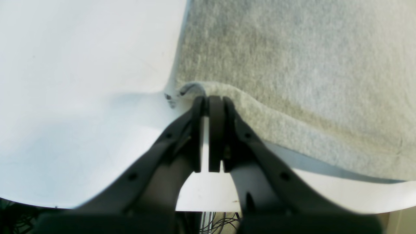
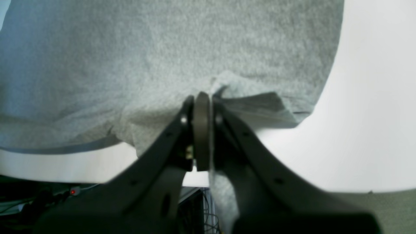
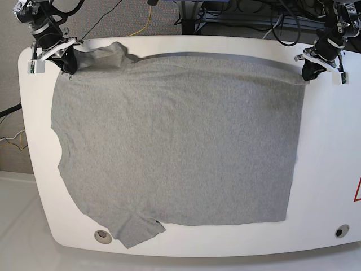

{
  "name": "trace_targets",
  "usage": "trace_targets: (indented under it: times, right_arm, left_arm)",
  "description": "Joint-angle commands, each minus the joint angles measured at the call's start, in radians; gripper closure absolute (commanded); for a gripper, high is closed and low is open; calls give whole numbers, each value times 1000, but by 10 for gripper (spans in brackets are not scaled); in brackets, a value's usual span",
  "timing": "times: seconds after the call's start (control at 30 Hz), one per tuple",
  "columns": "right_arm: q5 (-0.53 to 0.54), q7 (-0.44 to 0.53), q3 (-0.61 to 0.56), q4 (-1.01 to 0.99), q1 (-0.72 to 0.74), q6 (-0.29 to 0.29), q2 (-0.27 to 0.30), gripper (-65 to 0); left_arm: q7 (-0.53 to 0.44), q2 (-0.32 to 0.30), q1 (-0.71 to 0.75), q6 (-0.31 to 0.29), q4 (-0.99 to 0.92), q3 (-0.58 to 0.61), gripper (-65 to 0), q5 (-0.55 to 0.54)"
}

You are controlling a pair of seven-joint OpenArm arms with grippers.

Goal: Fold the T-shirt properly
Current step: 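Lift the gripped shirt edge with both grippers, pulling it taut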

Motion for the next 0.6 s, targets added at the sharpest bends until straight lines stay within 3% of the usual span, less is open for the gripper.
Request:
trace_targets:
  times: [0.0,0.57]
  right_arm:
    - [23,31,16,24,8,13,13,0]
    - [5,18,3,-17,164,14,25,0]
  left_arm:
    - [-8,-12,-13,-4,31,-5,0,-23]
    - [11,-12,-155,1,2,-1,0,-29]
